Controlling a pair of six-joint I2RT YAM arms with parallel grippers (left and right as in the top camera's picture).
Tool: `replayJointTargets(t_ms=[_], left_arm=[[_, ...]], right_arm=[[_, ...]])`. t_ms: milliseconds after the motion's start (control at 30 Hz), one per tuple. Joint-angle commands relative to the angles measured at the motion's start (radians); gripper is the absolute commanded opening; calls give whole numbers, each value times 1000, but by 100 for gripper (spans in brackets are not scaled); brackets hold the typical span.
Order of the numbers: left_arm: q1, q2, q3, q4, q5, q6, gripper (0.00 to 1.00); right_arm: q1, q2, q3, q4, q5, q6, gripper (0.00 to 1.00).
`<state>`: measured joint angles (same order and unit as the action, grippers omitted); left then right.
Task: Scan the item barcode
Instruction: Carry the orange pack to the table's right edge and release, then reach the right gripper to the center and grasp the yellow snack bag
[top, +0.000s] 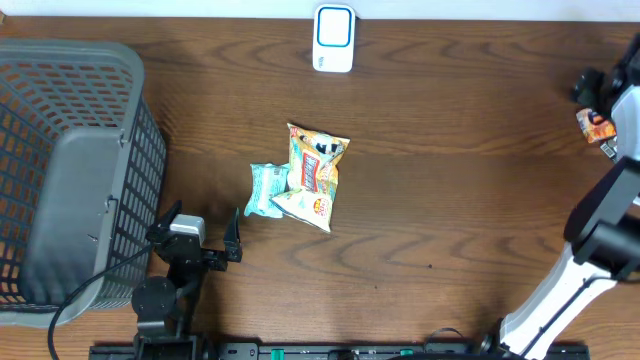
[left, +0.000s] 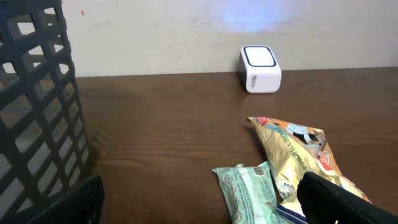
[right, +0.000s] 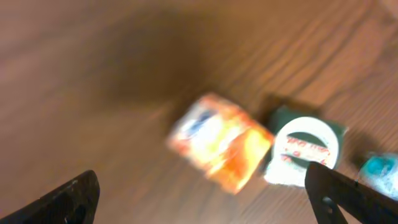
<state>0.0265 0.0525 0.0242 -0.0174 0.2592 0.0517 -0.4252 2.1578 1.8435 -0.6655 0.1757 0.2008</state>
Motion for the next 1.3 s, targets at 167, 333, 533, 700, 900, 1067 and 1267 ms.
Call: replayJointTargets(t_ms=[167,333,533,700,900,1067,1267], left_arm=[[5,-3,-20,-27,9,-5,98],[5,-3,-20,-27,9,-5,98],[5,-3,-20,-27,9,-5,97],[5,-3,-20,-27,9,-5,98],[5,-3,-20,-27,9,-5,98],[5,-3,-20,-27,9,-5,98],[5,-3,-20,-27,9,-5,98]], right_arm=[[254,-228,8,-146,-517,220,99],[468,-200,7,-195,-725,228,99],[770,-118,6,-218,-566,248,99],[994,-43,7,-224,-281,333,99],[1165,20,7,-222,2,439,99],[1227,116,7,-226,111,483,97],[1235,199,7,-325,160,556,72]])
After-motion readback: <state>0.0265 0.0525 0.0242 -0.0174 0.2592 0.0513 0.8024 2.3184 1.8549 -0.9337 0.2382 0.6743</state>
